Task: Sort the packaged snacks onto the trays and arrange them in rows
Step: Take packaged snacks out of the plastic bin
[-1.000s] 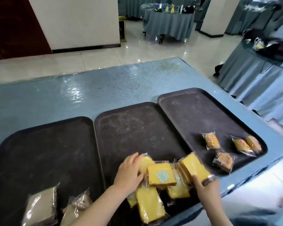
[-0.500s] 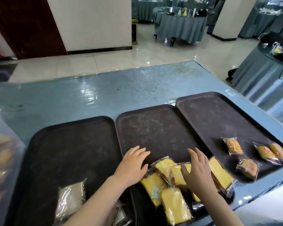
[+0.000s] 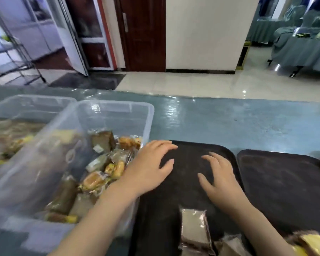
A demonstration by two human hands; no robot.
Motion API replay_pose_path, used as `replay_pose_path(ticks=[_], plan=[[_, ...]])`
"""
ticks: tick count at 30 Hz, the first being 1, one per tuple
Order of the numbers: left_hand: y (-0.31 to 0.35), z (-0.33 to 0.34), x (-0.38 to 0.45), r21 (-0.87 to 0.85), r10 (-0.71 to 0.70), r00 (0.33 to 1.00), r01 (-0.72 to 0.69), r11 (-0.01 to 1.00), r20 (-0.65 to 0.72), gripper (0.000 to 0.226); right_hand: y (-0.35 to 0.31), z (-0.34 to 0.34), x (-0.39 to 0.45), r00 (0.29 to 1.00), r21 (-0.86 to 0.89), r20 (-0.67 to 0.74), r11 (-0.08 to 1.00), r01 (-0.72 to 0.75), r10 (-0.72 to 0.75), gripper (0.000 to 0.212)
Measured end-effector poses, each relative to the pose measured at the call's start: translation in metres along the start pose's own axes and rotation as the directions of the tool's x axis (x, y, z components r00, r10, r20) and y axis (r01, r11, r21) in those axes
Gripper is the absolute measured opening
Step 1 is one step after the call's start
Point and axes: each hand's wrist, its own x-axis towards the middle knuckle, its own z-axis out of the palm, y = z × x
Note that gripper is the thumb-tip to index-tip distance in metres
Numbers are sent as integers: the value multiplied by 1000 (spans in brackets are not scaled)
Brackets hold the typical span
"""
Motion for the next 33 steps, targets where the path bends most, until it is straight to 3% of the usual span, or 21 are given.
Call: replay_pose_path(ticks=[8,13,17,22,26,29,33], plan=[[-127,-111,-28,217,-95,995,92,972,2,35,-155,42,58,974,75,100,978,194,-201,55],[-201,-153,-20,304,-226,967,181,935,119,35,-217,75,108,869,-220,470,933,284,-154,57],[-246,-127,-10,345,-326,902,221,912,283,37,-250,125,146,726,-231,688,945,232,-10,51],[-261,-73,-16,370,-329,730,112,922,599,49,-217,174,164,698,-430,661,901,53,275,76],[-263,-57,-18,413,-330,669,38,910,666,66,-216,190,161,680,-471,674,877,97,287,80],[-268,-48,-25,442,-386,598,59,895,702,75,-218,202,156,642,-505,702,851,142,309,70],[-269,-41,-31,443,-428,545,113,890,721,84,-215,204,151,639,-556,677,823,117,366,77]])
